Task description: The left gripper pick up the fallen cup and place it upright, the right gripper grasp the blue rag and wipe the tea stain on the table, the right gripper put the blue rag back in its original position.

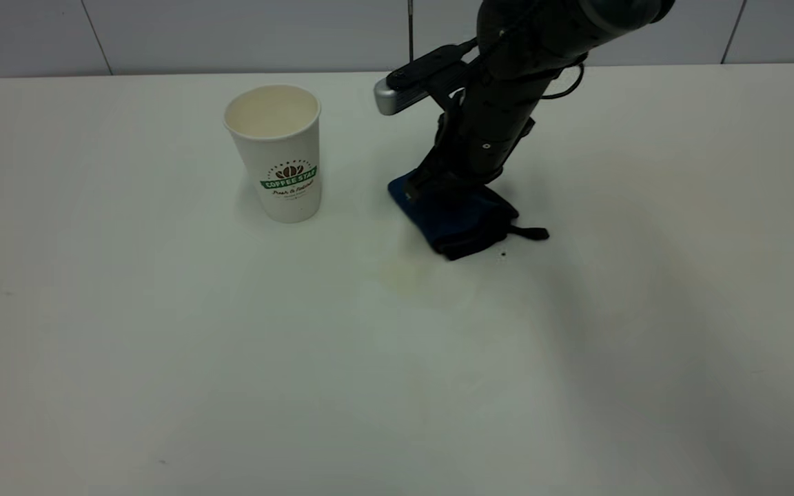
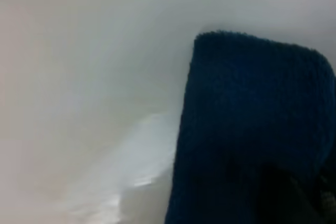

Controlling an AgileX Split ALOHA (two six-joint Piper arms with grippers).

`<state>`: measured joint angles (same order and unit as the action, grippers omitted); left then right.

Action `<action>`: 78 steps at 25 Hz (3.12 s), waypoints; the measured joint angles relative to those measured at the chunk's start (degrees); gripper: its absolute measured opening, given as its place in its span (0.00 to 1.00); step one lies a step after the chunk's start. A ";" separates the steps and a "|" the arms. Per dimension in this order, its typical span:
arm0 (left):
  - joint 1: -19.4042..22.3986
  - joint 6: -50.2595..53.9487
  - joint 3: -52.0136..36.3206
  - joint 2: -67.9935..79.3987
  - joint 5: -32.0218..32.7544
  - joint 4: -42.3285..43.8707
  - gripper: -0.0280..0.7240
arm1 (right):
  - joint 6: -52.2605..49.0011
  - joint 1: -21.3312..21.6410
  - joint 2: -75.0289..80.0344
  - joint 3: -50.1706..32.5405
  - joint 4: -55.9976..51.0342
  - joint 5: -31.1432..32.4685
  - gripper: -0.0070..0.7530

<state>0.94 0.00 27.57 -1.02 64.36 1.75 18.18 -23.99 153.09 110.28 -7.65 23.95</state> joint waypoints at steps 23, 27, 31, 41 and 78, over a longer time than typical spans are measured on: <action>0.00 0.00 0.00 0.00 0.00 0.00 0.76 | -11.63 7.13 -0.74 0.74 18.66 20.88 0.09; 0.00 0.00 0.00 0.00 0.00 0.00 0.76 | -12.77 13.85 -0.74 0.74 18.41 21.69 0.09; 0.00 0.00 0.00 0.00 0.00 0.00 0.76 | -13.82 17.66 -0.74 0.74 17.87 21.44 0.09; 0.00 0.00 0.00 0.00 0.00 0.00 0.76 | -18.18 18.70 -4.05 0.42 16.20 23.46 0.65; 0.00 0.00 0.00 0.00 0.00 0.02 0.76 | -24.84 18.49 -114.88 -82.92 10.90 37.76 0.72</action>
<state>0.94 0.00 27.57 -1.02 64.36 1.77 -6.66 -5.51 38.21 27.36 3.25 61.71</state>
